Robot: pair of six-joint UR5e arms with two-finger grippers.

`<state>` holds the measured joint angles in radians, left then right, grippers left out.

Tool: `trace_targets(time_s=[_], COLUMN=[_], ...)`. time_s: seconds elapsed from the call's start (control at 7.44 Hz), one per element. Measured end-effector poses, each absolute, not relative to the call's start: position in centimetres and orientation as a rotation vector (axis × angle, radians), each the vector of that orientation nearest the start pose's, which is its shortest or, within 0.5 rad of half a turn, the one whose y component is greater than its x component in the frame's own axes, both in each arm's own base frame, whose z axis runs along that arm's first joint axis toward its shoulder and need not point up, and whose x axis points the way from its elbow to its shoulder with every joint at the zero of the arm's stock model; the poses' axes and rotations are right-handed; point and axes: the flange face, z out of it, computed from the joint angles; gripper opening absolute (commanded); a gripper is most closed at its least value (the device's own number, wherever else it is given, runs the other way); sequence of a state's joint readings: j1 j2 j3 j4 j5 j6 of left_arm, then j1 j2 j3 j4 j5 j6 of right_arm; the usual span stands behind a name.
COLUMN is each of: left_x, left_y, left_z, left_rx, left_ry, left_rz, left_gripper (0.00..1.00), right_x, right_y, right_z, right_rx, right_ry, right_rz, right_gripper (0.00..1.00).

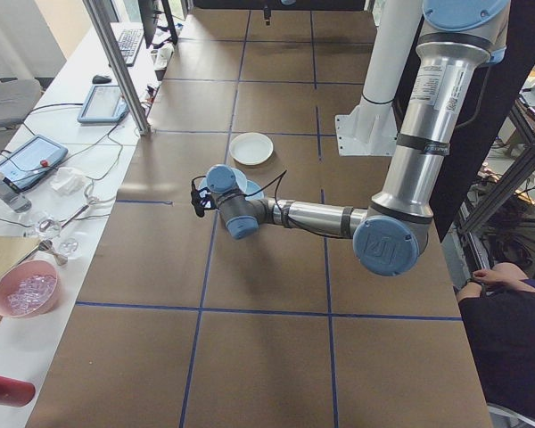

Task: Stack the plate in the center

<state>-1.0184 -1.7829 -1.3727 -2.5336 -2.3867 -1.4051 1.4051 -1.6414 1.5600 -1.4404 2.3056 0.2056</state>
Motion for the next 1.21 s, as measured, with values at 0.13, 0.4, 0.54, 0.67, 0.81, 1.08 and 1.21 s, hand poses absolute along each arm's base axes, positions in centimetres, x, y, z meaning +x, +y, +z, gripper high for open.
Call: trace_targets(time_s=[0.13, 0.4, 0.54, 0.67, 0.81, 1.08, 1.21], left_x=[26.2, 26.6, 27.0, 27.3, 27.4, 26.8, 26.2], left_y=[-52.7, -51.1, -50.8, -50.5, -50.4, -49.1, -48.1], left_z=[53.5, 54.5, 54.6, 54.7, 54.5, 53.1, 52.2], left_rx=[-0.108, -0.118, -0.124, -0.128, -0.127, -0.123, -0.145], left_ry=[1.185, 1.192, 1.192, 1.191, 1.195, 1.219, 1.241], left_rz=[-0.339, -0.314, -0.306, -0.299, -0.289, -0.260, -0.231], left_gripper=[0.00, 0.00, 0.61, 1.00, 1.00, 1.00, 1.00], right_x=[-1.1, -1.1, -1.1, -1.1, -1.1, -1.1, -1.1], right_y=[-46.9, -46.9, -46.9, -46.9, -46.9, -46.9, -46.9], right_z=[68.7, 68.7, 68.7, 68.7, 68.7, 68.7, 68.7], right_rx=[-0.089, -0.090, -0.089, -0.089, -0.089, -0.089, -0.089], right_ry=[-0.731, -0.731, -0.731, -0.731, -0.731, -0.731, -0.731], right_rz=[0.020, 0.020, 0.020, 0.020, 0.019, 0.019, 0.019], right_gripper=[1.00, 1.00, 1.00, 1.00, 1.00, 1.00, 1.00])
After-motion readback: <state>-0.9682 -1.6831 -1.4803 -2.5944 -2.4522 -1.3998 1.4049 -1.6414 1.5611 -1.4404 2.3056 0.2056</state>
